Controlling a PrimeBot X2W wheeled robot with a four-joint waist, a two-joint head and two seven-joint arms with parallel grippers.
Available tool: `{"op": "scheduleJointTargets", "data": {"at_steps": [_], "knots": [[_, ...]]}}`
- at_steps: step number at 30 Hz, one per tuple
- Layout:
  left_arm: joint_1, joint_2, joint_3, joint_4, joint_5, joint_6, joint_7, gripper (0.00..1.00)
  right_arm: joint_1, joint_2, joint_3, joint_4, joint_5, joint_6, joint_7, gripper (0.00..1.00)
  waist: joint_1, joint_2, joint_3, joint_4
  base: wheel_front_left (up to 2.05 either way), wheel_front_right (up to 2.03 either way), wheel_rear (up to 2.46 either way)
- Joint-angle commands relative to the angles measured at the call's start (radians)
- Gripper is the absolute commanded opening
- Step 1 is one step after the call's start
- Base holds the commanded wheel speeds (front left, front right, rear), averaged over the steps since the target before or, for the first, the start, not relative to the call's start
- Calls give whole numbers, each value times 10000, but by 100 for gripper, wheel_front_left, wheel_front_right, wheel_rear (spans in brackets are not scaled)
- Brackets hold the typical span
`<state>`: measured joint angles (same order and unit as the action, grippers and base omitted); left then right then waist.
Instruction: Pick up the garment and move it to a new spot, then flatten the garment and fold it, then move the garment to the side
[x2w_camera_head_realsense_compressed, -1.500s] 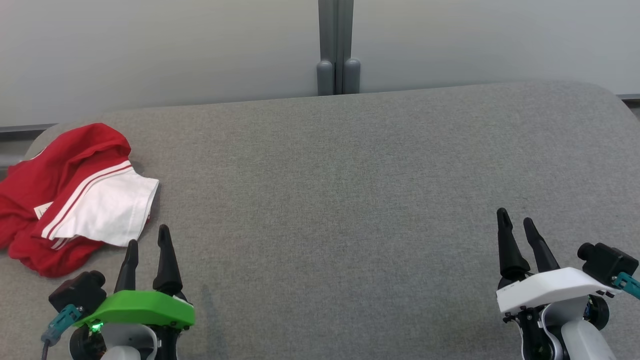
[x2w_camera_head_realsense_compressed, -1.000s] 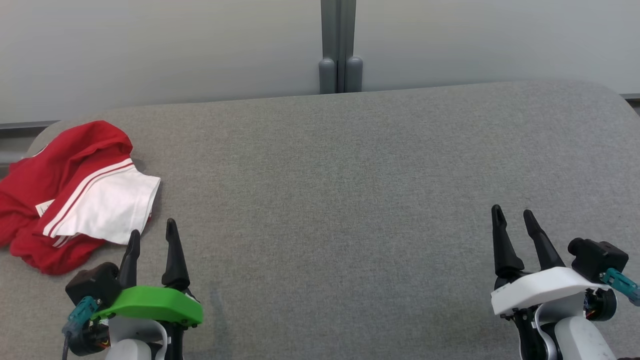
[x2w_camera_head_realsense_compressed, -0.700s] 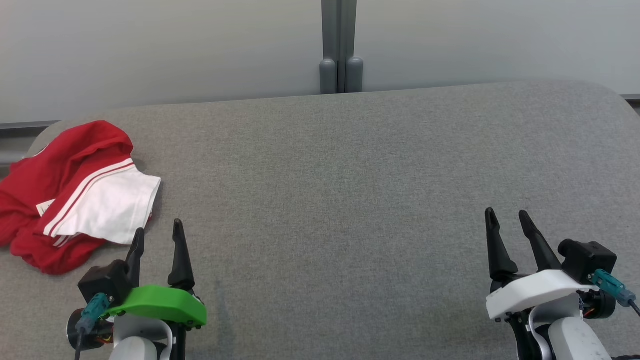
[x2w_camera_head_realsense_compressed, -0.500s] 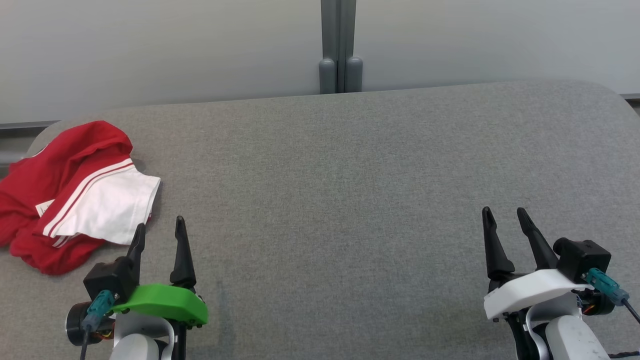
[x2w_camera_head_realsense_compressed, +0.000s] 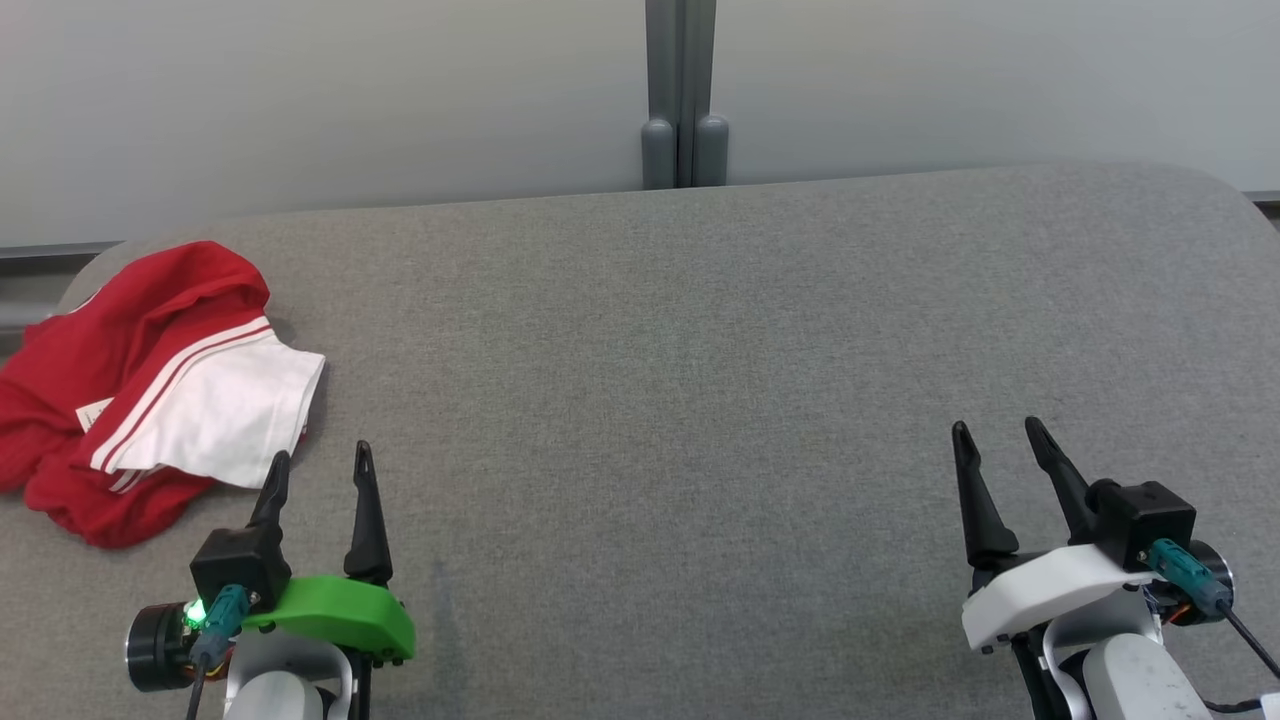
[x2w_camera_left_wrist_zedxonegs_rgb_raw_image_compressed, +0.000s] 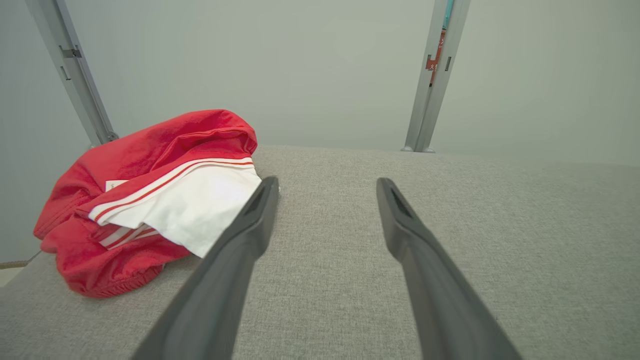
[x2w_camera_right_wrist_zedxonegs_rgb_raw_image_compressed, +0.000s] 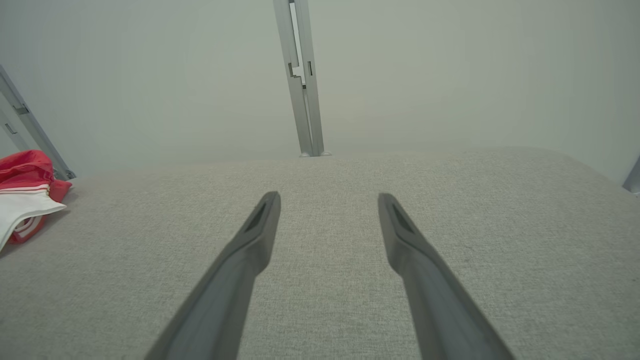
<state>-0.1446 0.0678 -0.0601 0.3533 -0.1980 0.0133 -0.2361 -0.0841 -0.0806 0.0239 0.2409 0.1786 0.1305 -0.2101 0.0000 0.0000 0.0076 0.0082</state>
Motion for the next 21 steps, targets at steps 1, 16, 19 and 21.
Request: {"op": "scheduleJointTargets", "data": {"at_steps": [1,16,19,21], "knots": [[-192,63,17,13,134,44,-74,100,98,-24,-18,-49,-190,3,44,100,0,0,3,8,0,0,0],[137,171,32,142,710,131,-299,100,270,-25,-88,-82,-948,2,56,100,0,0,11,53,0,0,0],[95,167,19,141,644,119,-299,100,274,-12,-91,-61,-907,2,94,100,0,0,11,75,0,0,0],[81,165,15,142,608,117,-299,100,283,-7,-82,-51,-889,2,111,100,0,0,6,82,0,0,0]]}}
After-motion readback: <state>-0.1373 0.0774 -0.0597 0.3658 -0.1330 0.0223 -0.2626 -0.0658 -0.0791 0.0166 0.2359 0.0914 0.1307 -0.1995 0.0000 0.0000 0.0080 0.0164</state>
